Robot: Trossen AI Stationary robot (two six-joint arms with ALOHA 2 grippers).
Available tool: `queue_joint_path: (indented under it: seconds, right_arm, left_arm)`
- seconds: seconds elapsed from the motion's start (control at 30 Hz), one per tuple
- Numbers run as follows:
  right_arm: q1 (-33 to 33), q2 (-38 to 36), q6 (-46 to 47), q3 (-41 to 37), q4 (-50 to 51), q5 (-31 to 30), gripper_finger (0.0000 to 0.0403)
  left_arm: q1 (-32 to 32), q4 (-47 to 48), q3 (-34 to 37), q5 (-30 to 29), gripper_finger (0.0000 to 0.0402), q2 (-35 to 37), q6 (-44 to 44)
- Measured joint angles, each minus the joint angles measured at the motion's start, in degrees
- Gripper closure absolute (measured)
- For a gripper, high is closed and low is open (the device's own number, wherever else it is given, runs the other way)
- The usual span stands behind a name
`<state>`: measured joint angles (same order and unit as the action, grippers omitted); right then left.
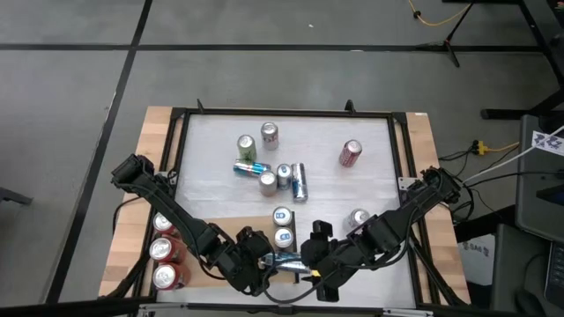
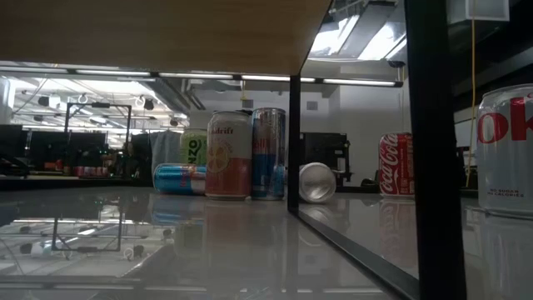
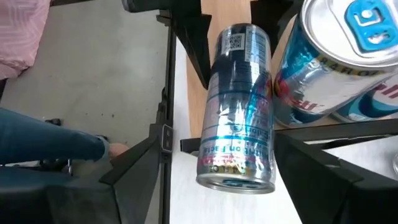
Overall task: Place canned beverage on shelf
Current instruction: Put the blue soda can on the shelf aligned with the blue soda cans
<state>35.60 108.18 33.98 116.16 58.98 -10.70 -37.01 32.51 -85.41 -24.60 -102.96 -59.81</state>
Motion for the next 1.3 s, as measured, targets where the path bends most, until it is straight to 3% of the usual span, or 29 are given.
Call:
queue_joint_path:
  seconds: [0.3,0.67,0.87,1.07,1.3]
  right_arm:
    - [0.9,-0.2,-3.8,2.1,6.8,-0.6,0.0102]
    - [5.5,-0.3,-9.3,2.1,12.7,-8.1,0.0102]
    - [9.0,-0.3,-4.4,-1.3,16.1,-16.5,0.0102]
    - [10.7,-0.3,-0.9,-7.4,14.9,-16.7,0.0102]
    - [10.0,-0.3,-1.1,-14.6,6.1,-18.6,0.0102]
  left_arm:
    - [0.0,0.0,0.0,0.0,0.0107,0.0,0.0]
    - [0.0,-0.1,0.0,0.0,0.0107,0.0,0.0]
    - [0.0,-0.1,0.0,0.0,0.0107,0.1,0.0]
    - [0.0,0.0,0.0,0.0,0.0107,0.1,0.0]
    - [0.0,0.0,-0.1,0.0,0.0107,0.1,0.0]
